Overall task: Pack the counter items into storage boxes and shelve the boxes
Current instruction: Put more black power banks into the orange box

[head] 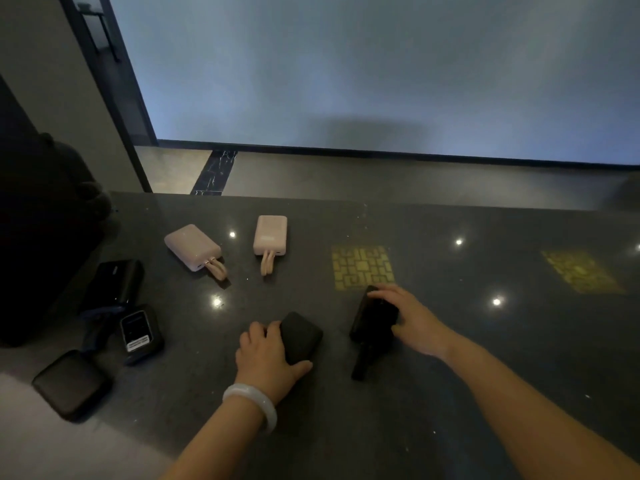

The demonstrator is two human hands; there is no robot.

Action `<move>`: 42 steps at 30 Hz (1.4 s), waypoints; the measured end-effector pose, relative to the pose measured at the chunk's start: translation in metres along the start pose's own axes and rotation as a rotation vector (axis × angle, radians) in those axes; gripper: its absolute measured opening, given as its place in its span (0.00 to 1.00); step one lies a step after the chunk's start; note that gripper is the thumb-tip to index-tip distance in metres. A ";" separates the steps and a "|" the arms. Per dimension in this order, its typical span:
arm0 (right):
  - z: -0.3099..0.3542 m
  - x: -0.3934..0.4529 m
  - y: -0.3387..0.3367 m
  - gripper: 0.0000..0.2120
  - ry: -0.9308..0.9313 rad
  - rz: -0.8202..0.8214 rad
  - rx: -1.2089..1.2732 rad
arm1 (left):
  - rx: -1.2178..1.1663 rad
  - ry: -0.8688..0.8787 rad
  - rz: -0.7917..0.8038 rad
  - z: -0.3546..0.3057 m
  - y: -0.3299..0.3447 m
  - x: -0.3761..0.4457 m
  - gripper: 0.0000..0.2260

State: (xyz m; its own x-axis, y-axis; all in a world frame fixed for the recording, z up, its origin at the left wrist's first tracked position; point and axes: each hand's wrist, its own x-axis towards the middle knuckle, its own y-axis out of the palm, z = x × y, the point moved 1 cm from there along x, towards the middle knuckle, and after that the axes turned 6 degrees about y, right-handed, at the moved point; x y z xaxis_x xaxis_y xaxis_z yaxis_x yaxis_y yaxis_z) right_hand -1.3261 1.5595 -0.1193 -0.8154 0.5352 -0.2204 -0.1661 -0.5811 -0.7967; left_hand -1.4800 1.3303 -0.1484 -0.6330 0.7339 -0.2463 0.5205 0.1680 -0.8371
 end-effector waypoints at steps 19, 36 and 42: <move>0.036 -0.004 0.053 0.45 0.660 -0.232 -0.153 | 0.081 0.022 -0.115 0.001 0.016 -0.002 0.46; -0.031 -0.176 -0.022 0.38 0.641 -0.390 0.037 | 0.021 0.296 -0.095 -0.111 0.049 -0.040 0.38; -0.090 -0.301 -0.095 0.38 0.732 -0.584 0.068 | -0.032 0.529 -0.079 -0.242 0.091 -0.090 0.38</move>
State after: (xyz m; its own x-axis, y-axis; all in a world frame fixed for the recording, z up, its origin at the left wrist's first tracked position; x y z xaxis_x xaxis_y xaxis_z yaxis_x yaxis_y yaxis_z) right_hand -1.0152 1.5087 -0.0281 -0.0449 0.9925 -0.1139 -0.4901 -0.1212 -0.8632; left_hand -1.2374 1.4392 -0.0838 -0.3004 0.9482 0.1033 0.5055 0.2501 -0.8258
